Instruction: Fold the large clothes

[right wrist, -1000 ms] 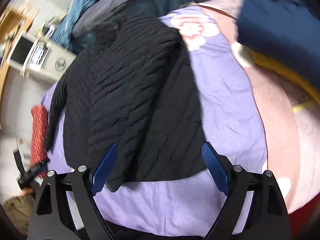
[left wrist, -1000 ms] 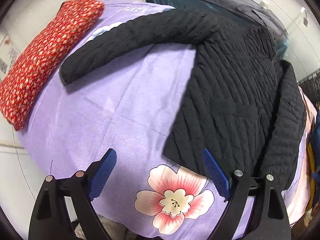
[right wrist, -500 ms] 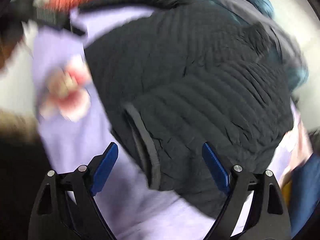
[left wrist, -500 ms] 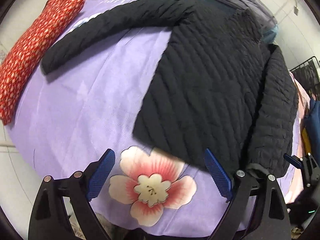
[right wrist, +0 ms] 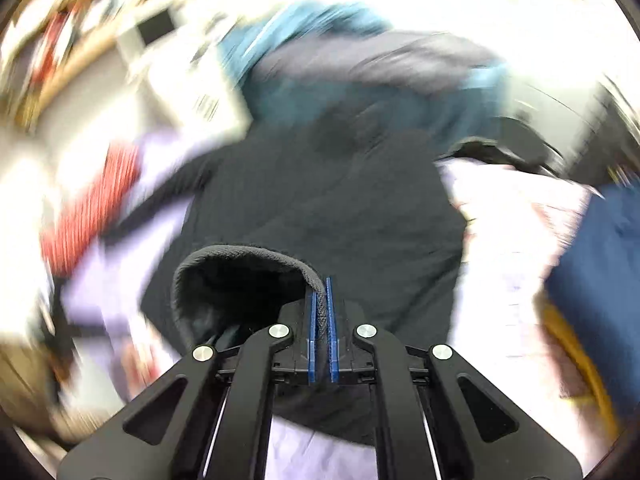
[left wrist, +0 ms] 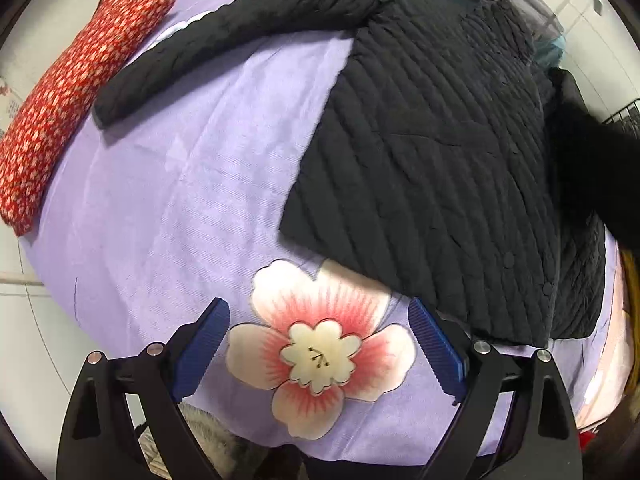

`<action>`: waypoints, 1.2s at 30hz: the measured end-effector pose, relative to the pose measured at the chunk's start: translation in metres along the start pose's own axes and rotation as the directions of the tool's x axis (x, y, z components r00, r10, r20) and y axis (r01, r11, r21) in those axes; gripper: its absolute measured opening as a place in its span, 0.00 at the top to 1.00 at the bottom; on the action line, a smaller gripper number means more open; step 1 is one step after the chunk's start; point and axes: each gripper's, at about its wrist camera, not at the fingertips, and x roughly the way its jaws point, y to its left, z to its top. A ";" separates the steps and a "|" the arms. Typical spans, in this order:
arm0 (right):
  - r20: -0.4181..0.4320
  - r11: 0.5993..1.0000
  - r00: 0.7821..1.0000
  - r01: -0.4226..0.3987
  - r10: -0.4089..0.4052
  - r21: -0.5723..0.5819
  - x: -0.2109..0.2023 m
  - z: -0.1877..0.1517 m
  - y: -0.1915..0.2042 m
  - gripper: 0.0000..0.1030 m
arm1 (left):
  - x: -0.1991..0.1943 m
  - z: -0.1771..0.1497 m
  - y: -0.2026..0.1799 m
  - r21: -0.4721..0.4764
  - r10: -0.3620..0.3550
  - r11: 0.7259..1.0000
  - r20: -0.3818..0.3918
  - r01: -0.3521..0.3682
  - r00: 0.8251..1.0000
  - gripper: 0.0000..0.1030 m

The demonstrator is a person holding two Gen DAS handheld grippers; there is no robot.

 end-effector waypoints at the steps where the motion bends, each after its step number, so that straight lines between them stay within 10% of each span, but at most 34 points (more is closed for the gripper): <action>1: 0.036 0.998 0.999 0.006 -0.008 0.064 -0.014 0.008 -0.021 0.95 | -0.001 0.001 -0.004 0.009 -0.007 1.000 0.004 0.007 1.000 0.14; 9: 0.236 0.884 0.931 0.153 -0.279 0.442 -0.136 0.040 -0.207 0.95 | 0.000 0.005 -0.023 0.064 -0.006 0.998 0.017 0.005 1.000 0.14; 16: 0.151 0.673 0.844 0.288 -0.514 0.681 -0.177 0.001 -0.309 0.95 | 0.006 0.008 -0.018 0.045 0.025 0.999 0.020 -0.026 0.999 0.14; 19: 0.129 0.609 0.849 0.253 -0.512 0.752 -0.175 -0.020 -0.323 0.95 | 0.012 0.010 -0.012 0.015 0.012 1.000 0.003 -0.012 1.000 0.14; 21: 0.154 0.642 0.870 0.215 -0.468 0.736 -0.167 -0.026 -0.312 0.92 | 0.015 0.012 -0.008 -0.013 0.002 1.000 -0.004 -0.002 1.000 0.14; 23: 0.167 0.699 0.897 0.191 -0.409 0.689 -0.149 -0.027 -0.287 0.63 | 0.017 0.015 -0.004 -0.030 -0.010 0.999 -0.008 0.010 1.000 0.14; 24: 0.169 0.723 0.910 0.177 -0.378 0.668 -0.142 -0.029 -0.276 0.24 | 0.018 0.016 -0.003 -0.034 -0.011 0.999 -0.007 0.010 1.000 0.14; 25: 0.174 0.765 0.932 0.143 -0.317 0.628 -0.128 -0.027 -0.260 0.15 | 0.019 0.019 -0.001 -0.036 -0.010 0.999 -0.004 0.010 1.000 0.14; 31: 0.054 0.892 0.998 -0.013 -0.012 0.452 -0.038 -0.042 -0.174 0.15 | 0.019 0.037 0.018 -0.062 -0.043 0.997 0.027 0.044 0.999 0.09; 36: -0.209 0.880 0.965 -0.044 0.161 0.473 0.054 -0.092 -0.135 0.16 | 0.030 0.049 0.036 -0.073 -0.099 0.992 0.023 0.101 0.995 0.09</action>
